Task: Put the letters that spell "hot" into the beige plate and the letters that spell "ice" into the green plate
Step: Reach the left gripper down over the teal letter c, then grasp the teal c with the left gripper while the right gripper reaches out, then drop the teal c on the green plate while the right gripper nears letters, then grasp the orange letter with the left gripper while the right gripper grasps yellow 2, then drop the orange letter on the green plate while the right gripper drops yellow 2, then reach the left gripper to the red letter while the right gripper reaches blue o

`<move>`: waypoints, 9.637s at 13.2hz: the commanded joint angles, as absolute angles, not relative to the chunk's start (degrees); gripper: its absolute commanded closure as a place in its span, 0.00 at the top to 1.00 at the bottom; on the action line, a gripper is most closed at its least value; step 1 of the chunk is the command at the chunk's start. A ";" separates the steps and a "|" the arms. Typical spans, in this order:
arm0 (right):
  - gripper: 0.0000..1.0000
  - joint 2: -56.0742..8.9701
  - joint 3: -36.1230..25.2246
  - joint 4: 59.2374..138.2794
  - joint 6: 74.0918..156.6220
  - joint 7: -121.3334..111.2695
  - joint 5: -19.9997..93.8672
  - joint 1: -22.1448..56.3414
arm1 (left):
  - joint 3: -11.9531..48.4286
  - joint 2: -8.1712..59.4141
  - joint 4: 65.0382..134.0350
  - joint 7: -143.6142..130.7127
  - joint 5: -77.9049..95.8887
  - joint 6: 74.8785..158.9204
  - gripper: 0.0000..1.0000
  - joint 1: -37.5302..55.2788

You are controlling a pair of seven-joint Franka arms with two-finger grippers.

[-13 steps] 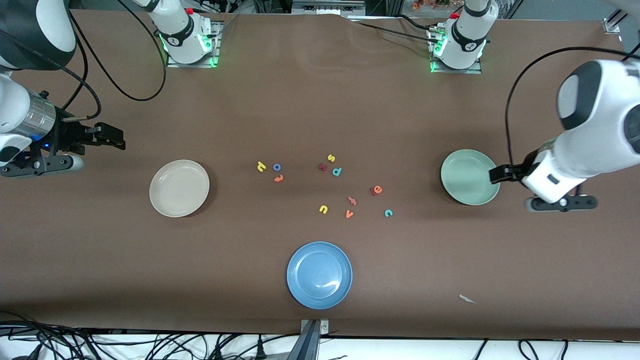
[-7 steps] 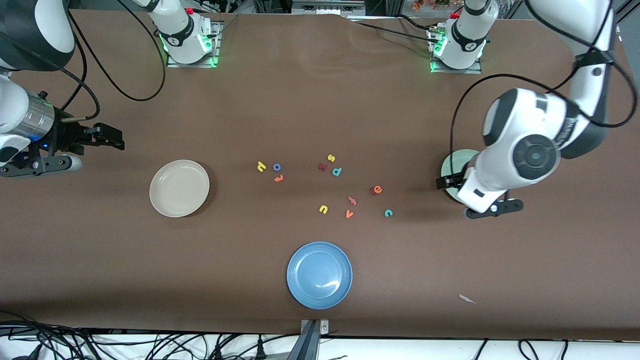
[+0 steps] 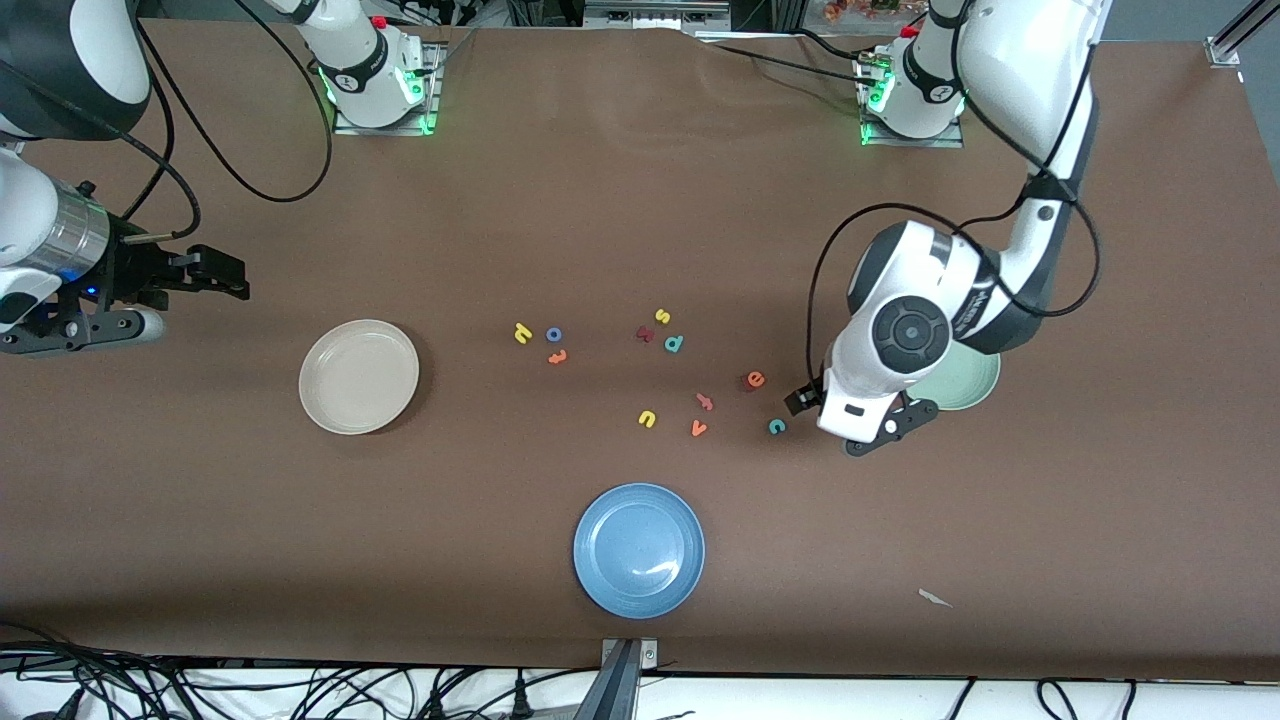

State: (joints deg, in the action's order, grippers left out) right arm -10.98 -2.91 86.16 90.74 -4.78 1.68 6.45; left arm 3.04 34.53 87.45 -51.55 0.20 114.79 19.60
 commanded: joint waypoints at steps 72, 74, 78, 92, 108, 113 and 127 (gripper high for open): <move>0.63 -31.99 15.56 119.97 150.47 41.92 -3.08 15.29 | 6.33 36.39 106.26 -97.89 -0.44 142.12 0.86 21.97; 0.54 -31.99 15.56 119.97 150.47 41.92 -3.16 15.56 | 6.42 36.39 106.08 -100.53 -0.35 142.12 0.86 22.24; 0.32 -31.90 15.56 120.06 150.29 41.84 -3.96 15.56 | 6.42 36.91 105.91 -105.29 -0.09 142.12 0.75 23.73; 0.17 -20.39 10.11 119.88 138.08 18.69 -4.04 9.07 | 6.15 39.02 103.80 -105.91 -0.53 142.21 0.02 24.17; 0.63 -22.14 14.76 120.41 138.34 29.31 -3.16 6.22 | 10.99 24.17 105.11 -40.58 4.31 106.02 0.00 -0.33; 0.70 -26.01 14.77 119.62 145.09 48.05 -4.30 17.21 | 10.99 23.99 110.82 -22.62 -2.36 106.08 0.00 -8.86; 0.70 -32.43 14.59 115.49 147.91 74.33 -25.91 23.73 | 11.16 24.44 115.85 -16.78 -2.29 114.53 1.00 -12.40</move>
State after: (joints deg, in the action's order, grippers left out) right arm -30.77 15.05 116.68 146.59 70.24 -22.83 22.95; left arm 10.21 25.64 116.82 -16.75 -1.04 115.43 -11.98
